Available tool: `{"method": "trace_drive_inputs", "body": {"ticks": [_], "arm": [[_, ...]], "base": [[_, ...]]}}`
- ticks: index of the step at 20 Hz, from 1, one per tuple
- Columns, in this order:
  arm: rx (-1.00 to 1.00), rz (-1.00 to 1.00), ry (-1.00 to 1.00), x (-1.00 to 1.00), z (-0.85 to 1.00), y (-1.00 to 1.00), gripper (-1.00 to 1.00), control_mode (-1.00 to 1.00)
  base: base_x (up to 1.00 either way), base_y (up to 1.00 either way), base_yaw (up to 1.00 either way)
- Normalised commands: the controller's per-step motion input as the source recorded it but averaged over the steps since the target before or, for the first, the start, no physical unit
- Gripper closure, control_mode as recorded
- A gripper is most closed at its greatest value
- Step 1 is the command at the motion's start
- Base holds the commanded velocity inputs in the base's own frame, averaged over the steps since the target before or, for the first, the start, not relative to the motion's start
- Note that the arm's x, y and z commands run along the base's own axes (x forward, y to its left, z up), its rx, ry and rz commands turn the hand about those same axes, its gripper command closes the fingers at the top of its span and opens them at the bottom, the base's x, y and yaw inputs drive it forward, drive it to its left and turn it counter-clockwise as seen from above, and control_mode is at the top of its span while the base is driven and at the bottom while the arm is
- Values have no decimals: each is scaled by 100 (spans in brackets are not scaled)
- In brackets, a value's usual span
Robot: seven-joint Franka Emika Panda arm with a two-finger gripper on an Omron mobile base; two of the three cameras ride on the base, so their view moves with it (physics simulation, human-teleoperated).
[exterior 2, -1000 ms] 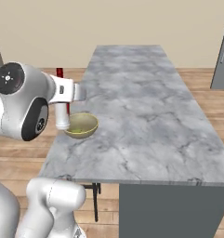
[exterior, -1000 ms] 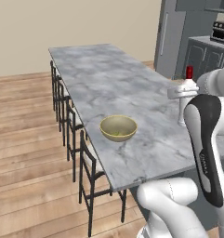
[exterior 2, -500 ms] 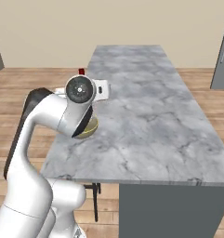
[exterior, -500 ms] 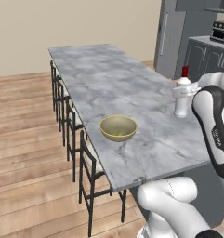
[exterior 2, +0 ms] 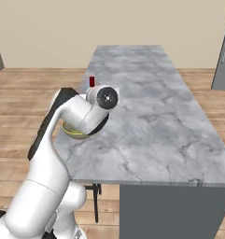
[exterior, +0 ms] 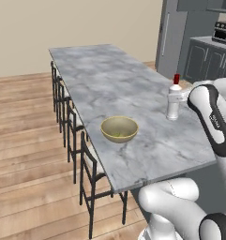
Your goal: There is a bowl on the dining counter. Grab a lemon wedge from the fridge and place it in the bowl. Then get the liquor bottle and glass cup from the cabinet and place them next to the bowl.
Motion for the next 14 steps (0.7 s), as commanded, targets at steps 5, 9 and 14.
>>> {"method": "trace_drive_inputs", "body": {"ticks": [5, 9, 14], "arm": [[7, 0, -5, 17, -59, 0, 100, -100], [3, 0, -8, 11, -66, 0, 100, -100], [0, 0, -8, 15, -62, 0, 100, -100]], "base": [[0, 0, 0], [0, 0, 0], [0, 0, 0]]}}
